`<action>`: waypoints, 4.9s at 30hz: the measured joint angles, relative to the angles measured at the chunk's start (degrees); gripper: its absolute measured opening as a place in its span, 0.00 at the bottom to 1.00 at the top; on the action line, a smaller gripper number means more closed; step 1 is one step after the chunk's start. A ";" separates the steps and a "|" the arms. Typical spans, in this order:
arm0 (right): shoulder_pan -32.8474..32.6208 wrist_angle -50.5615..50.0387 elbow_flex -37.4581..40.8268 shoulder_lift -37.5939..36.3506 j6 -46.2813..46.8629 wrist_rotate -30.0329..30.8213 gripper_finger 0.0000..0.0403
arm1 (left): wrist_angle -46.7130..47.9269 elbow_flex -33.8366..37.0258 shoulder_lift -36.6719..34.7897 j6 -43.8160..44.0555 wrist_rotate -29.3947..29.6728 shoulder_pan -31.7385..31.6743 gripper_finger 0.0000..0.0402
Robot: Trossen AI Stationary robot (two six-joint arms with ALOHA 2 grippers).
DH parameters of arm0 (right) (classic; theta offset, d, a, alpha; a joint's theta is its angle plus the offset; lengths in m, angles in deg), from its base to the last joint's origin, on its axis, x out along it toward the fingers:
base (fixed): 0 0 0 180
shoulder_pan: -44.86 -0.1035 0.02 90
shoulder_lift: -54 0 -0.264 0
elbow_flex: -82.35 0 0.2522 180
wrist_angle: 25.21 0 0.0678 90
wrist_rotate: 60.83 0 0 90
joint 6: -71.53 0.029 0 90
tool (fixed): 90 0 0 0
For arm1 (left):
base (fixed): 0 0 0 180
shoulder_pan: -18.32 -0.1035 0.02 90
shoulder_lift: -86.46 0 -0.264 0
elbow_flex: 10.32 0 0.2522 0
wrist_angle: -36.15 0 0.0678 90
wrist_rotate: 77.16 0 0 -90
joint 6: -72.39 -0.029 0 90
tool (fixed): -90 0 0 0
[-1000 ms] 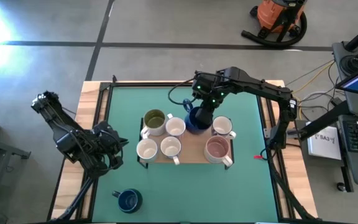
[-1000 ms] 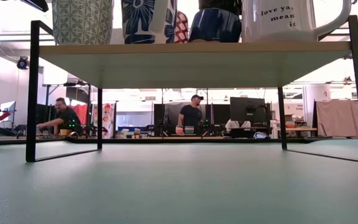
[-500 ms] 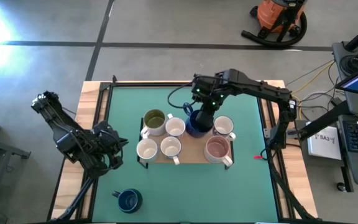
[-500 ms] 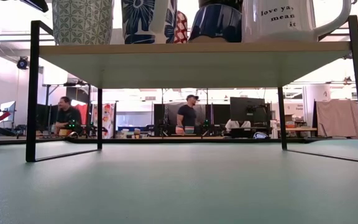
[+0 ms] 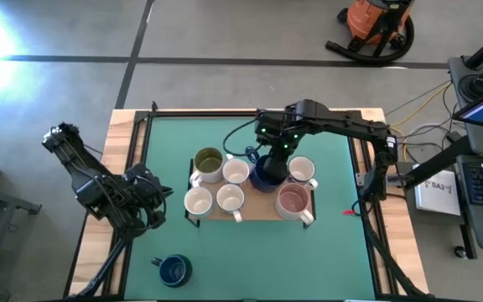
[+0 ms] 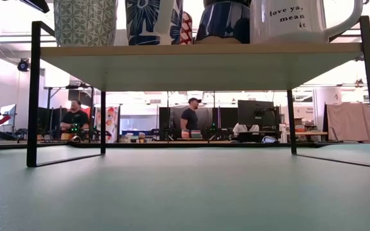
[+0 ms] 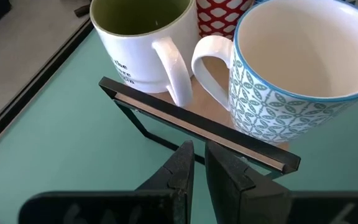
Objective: Place coffee mugs
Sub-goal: Put the right blue mug on the shelf, then put the blue mug on the shelf
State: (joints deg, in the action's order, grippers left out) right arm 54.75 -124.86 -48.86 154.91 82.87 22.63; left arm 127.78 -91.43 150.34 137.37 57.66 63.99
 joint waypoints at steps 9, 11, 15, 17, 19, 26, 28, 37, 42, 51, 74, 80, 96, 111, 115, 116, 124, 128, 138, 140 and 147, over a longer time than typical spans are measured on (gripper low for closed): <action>-0.16 -0.50 -0.04 2.28 -1.46 0.27 0.03 | 0.01 0.00 0.00 -0.01 -0.19 0.00 0.06; -0.16 -0.52 -0.04 2.28 -1.45 0.35 0.03 | 0.00 0.00 0.00 -0.01 -0.46 0.02 0.06; -0.16 -0.58 -0.07 2.28 -1.41 0.47 0.04 | 0.02 0.00 0.00 -0.01 -0.50 0.02 0.06; -0.16 -0.58 -0.07 2.27 -0.83 0.52 0.07 | 0.02 0.00 0.00 -0.01 -0.50 0.02 0.06; -0.16 -0.39 -0.14 2.23 -0.74 0.55 0.12 | 0.02 0.00 0.00 -0.01 -0.50 0.02 0.06; -0.13 -0.51 -0.43 2.13 -1.16 2.18 0.23 | 0.07 0.00 0.00 -0.01 -0.50 0.02 0.06; -0.13 -0.82 -1.48 2.13 -1.56 2.38 0.24 | 0.07 0.00 0.00 -0.01 -0.50 0.02 0.06; -0.13 -1.47 -11.13 1.60 -2.37 3.72 0.22 | -0.07 0.00 0.00 0.27 -0.48 0.02 0.06; -0.92 -2.93 -13.44 0.62 -3.92 3.78 0.21 | -0.09 0.00 -0.03 0.42 -0.51 0.04 0.06; -7.32 -1.61 -10.01 -6.20 -4.41 13.45 0.20 | -0.52 0.00 -0.24 1.06 -4.31 0.09 0.06; -32.04 41.23 44.70 -40.91 11.76 16.60 0.19 | -0.82 0.00 -0.24 1.78 -5.35 0.81 0.06; -40.53 57.76 58.19 -45.96 5.02 12.67 0.20 | -2.02 0.00 -0.24 1.78 -5.35 0.81 0.06; -50.31 98.41 87.11 -50.02 2.40 7.58 0.20 | -6.07 0.00 -0.24 1.78 -6.99 1.00 0.06; -59.73 112.11 97.06 -50.16 4.05 7.60 0.19 | -12.89 0.00 -0.22 0.35 -7.00 1.24 0.06; -61.39 117.96 101.56 -50.18 3.16 7.62 0.18 | -16.82 0.00 -0.22 -1.79 -7.14 1.45 0.06; -61.64 119.76 102.74 -50.18 3.12 7.84 0.18 | -17.97 0.00 -0.22 -1.96 -7.98 1.49 0.06; -61.73 128.22 108.89 -50.18 3.04 8.17 0.17 | -24.32 0.07 3.14 6.02 -19.00 1.79 0.06; -61.73 128.23 110.27 -50.17 3.08 8.17 0.17 | -24.13 0.11 8.05 14.50 -27.16 2.83 0.06; -61.68 128.04 110.97 -50.16 3.20 8.08 0.17 | -23.28 -1.43 15.69 25.69 -32.82 8.26 0.06; -61.66 128.03 110.84 -50.16 3.20 8.09 0.17 | -23.25 -1.92 16.86 27.35 -32.85 9.05 0.06; -61.66 127.96 110.68 -50.16 3.05 8.07 0.17 | -21.15 -4.69 21.95 27.61 -32.96 10.08 0.06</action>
State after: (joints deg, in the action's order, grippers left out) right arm -6.91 3.10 61.83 104.76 85.92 30.69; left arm 106.63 -96.13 172.29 164.99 24.70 74.07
